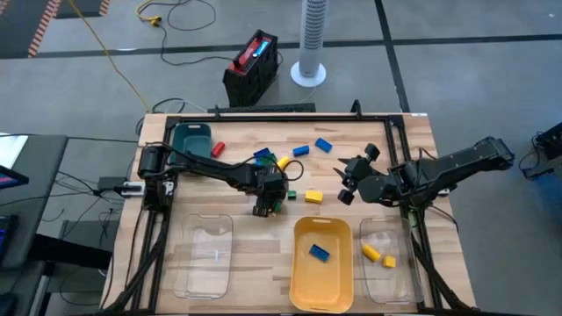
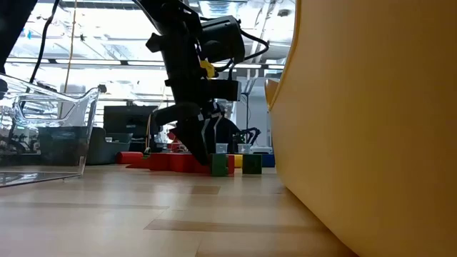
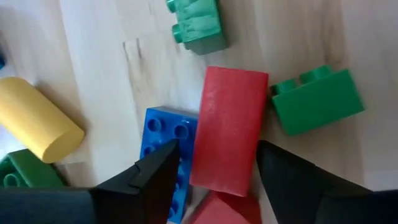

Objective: Sort blocks
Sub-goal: Put the red wooden block into the green bin

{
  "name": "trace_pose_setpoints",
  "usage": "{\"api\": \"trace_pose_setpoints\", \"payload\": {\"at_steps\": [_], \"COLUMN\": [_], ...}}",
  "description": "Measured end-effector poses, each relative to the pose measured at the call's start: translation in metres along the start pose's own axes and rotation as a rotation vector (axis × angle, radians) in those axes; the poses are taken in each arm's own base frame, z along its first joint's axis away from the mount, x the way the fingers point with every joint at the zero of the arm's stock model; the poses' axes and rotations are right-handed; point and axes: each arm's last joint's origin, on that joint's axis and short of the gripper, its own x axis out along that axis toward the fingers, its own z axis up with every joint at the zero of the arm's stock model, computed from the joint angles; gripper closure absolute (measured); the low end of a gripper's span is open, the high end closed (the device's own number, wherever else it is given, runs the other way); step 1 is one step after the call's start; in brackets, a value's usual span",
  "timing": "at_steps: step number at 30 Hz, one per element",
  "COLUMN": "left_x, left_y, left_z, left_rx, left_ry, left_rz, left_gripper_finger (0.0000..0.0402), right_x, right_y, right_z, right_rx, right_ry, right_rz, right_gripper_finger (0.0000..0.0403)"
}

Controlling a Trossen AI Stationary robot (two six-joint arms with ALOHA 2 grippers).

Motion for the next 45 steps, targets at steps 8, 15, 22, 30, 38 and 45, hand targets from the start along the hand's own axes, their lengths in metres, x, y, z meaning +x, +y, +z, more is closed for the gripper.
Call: {"api": "trace_pose_setpoints", "payload": {"at_steps": [8,15,22,30,38,45], "left_x": [0.0,-0.003,-0.015,-0.038,-0.076,-0.121], "left_y": [-0.003,-0.002,0.001,0.003,0.0,-0.003], "left_z": [0.001,0.001,0.007,0.022,0.023,0.007], "left_rx": [-0.006,-0.049,-0.057,-0.028,-0.012,-0.111], "left_ry": [0.006,0.005,0.014,0.031,0.092,0.1], "left_rz": [0.02,0.033,0.033,0.027,0.039,0.038], "left_gripper_finger": [0.0284,0.0285,0.0278,0.0279,0.0279,0.0279], "right_x": [0.0,0.0,0.0,0.0,-0.001,-0.006], "right_y": [0.0,0.0,0.0,-0.001,-0.004,-0.01], "right_z": [0.0,0.0,0.0,-0.002,-0.009,-0.012], "right_rx": [-0.001,-0.001,0.0,-0.004,-0.023,-0.002], "right_ry": [0.001,0.001,0.001,0.019,0.07,0.078], "right_rz": [-0.001,0.0,0.0,-0.007,-0.027,-0.034], "right_gripper_finger": [0.0251,0.0251,0.0251,0.0251,0.0251,0.0251]}}
